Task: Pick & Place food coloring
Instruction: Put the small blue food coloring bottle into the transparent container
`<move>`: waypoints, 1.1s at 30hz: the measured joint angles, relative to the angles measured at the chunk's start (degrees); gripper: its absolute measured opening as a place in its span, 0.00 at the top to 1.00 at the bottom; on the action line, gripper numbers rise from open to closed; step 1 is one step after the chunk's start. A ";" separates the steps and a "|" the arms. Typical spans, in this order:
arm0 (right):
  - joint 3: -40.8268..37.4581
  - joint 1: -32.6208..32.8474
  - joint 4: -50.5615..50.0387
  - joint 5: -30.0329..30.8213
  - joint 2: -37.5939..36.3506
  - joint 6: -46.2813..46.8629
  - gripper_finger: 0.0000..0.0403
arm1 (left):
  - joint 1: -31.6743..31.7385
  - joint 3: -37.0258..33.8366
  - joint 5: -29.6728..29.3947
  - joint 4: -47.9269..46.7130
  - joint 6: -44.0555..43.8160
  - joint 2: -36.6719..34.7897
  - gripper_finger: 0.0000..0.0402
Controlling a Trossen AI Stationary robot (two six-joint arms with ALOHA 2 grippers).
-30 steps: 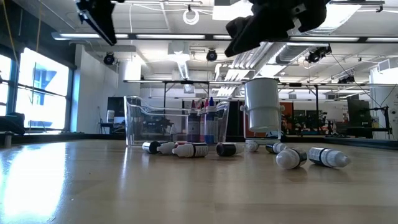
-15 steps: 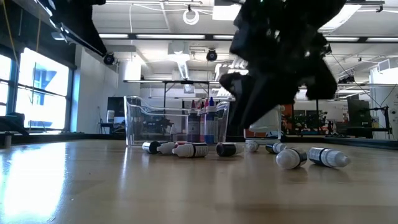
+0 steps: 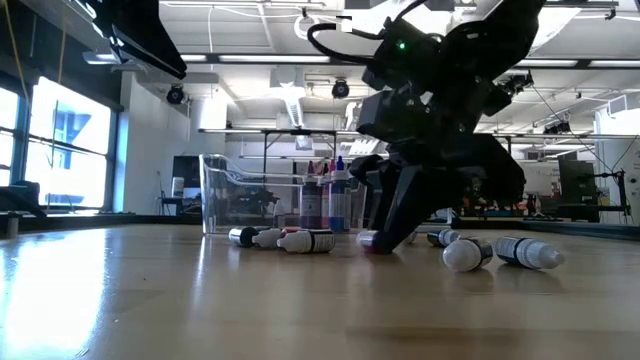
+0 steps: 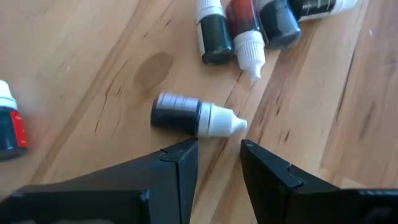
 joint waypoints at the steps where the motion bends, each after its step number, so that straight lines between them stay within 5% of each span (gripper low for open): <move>1: 0.00 0.00 0.65 0.01 0.06 -0.35 0.72 | 0.02 0.00 0.00 0.00 0.00 0.00 0.74; 7: -0.02 0.02 2.31 -3.34 0.20 -2.10 0.72 | 0.02 0.00 0.07 -0.05 -0.01 0.00 0.74; 18: 0.11 0.31 1.78 1.16 -1.81 -0.36 0.72 | 0.02 0.01 0.17 -0.02 -0.19 0.00 0.74; 26: 0.20 -0.14 -8.18 15.02 -11.61 0.07 0.72 | 0.02 0.04 0.23 0.02 -1.93 0.00 0.74; 33: 0.07 -4.41 -19.13 3.07 -13.31 -7.02 0.72 | 0.02 0.04 0.28 0.02 -3.04 0.04 0.74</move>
